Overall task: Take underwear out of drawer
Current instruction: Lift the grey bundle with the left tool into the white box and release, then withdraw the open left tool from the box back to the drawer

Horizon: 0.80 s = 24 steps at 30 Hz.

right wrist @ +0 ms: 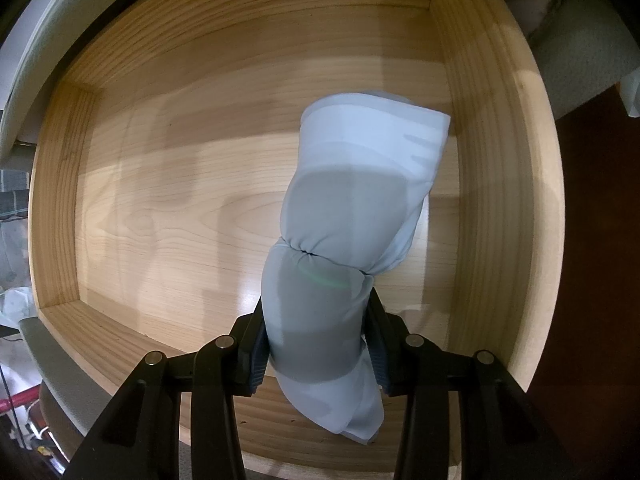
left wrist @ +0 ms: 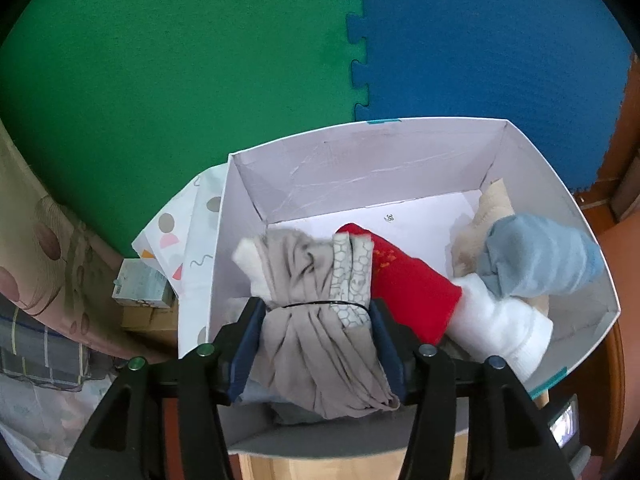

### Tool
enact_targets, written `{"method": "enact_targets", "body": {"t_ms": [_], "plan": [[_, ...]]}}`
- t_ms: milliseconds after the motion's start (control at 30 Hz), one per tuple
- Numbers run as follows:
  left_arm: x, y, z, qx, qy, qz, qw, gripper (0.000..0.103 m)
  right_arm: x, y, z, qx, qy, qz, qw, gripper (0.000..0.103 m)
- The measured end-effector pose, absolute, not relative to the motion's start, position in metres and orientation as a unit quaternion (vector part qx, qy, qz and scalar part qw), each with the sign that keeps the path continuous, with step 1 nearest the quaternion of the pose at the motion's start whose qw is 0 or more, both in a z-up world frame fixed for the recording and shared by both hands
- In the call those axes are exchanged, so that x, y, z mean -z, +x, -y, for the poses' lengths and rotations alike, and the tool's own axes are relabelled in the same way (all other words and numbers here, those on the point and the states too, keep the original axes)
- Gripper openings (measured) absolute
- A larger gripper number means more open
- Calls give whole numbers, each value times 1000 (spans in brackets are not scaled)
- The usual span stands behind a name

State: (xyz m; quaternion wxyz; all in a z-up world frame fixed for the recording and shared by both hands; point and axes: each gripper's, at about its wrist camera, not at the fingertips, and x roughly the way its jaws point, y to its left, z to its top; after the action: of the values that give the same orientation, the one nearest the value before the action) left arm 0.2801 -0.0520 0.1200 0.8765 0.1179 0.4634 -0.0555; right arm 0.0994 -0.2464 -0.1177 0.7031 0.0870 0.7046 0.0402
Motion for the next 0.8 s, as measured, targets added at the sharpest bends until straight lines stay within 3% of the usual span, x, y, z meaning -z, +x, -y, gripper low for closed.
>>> {"method": "enact_targets", "body": {"t_ms": [133,533,800], "plan": [[-141,269,51,62,112,-442,888,62,118,100,246,-40,87,-705,703,39],[-201,214,12,29,87,-363,927,62,118,100,246,-40,87,-705,703,39],[-188,170,-32,5,68,-368,927,62,119,101,245,-40,85,-705,703,39]]}}
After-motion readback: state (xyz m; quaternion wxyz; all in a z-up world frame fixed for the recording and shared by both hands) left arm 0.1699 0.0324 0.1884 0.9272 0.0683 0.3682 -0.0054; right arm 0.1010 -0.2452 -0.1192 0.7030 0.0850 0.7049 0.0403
